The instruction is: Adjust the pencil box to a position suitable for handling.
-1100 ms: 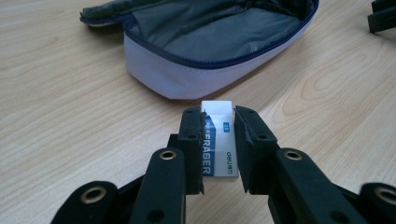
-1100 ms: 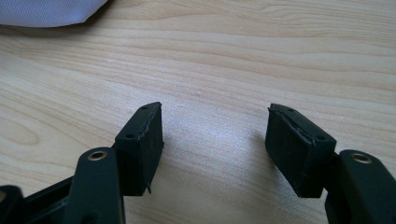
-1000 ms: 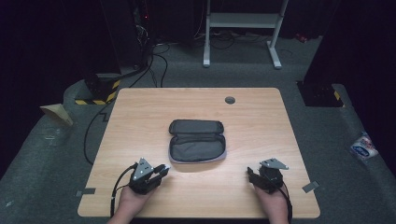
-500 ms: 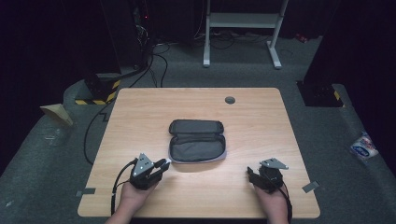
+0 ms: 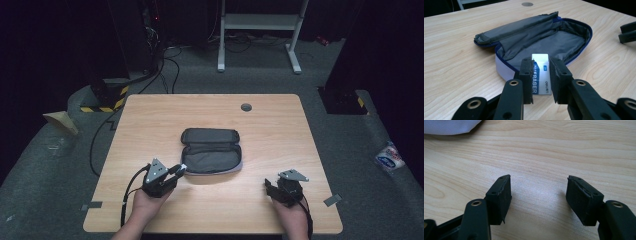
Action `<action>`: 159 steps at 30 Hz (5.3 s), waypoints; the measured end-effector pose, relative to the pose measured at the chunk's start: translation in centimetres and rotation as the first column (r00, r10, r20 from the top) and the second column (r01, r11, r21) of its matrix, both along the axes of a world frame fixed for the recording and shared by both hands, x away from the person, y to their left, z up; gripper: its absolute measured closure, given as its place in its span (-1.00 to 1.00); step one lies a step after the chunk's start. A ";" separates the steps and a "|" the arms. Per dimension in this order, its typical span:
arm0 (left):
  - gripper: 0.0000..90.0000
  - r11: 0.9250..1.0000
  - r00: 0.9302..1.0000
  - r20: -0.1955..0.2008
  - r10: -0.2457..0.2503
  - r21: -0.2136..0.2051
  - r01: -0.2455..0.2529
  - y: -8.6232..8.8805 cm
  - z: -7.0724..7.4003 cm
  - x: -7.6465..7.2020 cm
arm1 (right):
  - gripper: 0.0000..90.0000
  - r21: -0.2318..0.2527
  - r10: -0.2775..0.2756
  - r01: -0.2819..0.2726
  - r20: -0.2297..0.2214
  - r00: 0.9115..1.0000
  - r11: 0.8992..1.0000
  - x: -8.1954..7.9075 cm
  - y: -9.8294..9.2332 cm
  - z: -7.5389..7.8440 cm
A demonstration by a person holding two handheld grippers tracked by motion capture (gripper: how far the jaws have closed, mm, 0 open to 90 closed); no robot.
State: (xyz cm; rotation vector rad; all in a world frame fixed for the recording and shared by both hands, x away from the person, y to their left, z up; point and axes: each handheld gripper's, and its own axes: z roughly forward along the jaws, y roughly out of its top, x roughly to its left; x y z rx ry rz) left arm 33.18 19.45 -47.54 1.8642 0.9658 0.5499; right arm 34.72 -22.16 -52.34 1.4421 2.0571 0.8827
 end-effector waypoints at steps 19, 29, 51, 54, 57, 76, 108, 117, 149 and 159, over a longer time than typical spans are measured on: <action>0.63 1.000 0.998 -0.057 0.024 0.009 -0.023 -1.8 1.1 3.7 | -0.19 0.000 0.003 -0.003 -0.001 1.000 1.000 0.0 0.0 0.0; 0.63 0.998 0.996 -0.083 0.036 0.051 -0.032 -3.2 0.9 5.5 | -0.19 0.000 0.003 -0.003 -0.001 1.000 1.000 0.0 0.0 0.0; 0.62 0.987 0.983 -0.156 0.094 0.140 -0.072 -4.2 -1.1 7.6 | -0.19 -0.001 0.003 -0.003 -0.001 1.000 1.000 0.0 0.0 0.0; 0.62 0.984 0.982 -0.161 0.099 0.161 -0.073 -4.5 -1.4 7.7 | -0.19 0.000 0.003 -0.003 -0.001 1.000 1.000 0.0 0.0 0.0; 0.62 0.980 0.981 -0.160 0.107 0.185 -0.077 -4.7 -1.5 7.7 | -0.19 0.001 0.001 -0.001 -0.003 1.000 1.000 0.0 0.0 0.0; 0.53 0.979 0.976 -0.161 0.144 0.169 -0.117 -4.3 -1.6 7.4 | -0.18 0.001 0.001 -0.001 -0.003 1.000 1.000 0.0 0.0 0.0; -0.28 0.977 0.960 -0.181 0.214 0.060 -0.207 4.9 -0.9 6.9 | -0.19 0.001 0.001 -0.001 -0.002 1.000 1.000 0.0 0.0 0.0; -0.92 0.975 0.926 -0.315 0.209 0.139 -0.173 7.5 -3.4 6.3 | -0.19 0.001 0.001 -0.001 -0.002 1.000 1.000 0.0 0.0 0.0; -0.98 0.968 0.956 -0.219 0.194 0.198 -0.151 8.7 -5.5 -0.4 | -0.18 0.001 -0.013 0.013 -0.002 1.000 1.000 0.0 0.2 0.0; -0.97 0.968 0.955 -0.222 0.196 0.197 -0.153 8.8 -5.5 -0.3 | -0.18 0.001 -0.016 0.016 -0.002 1.000 1.000 0.0 0.2 0.0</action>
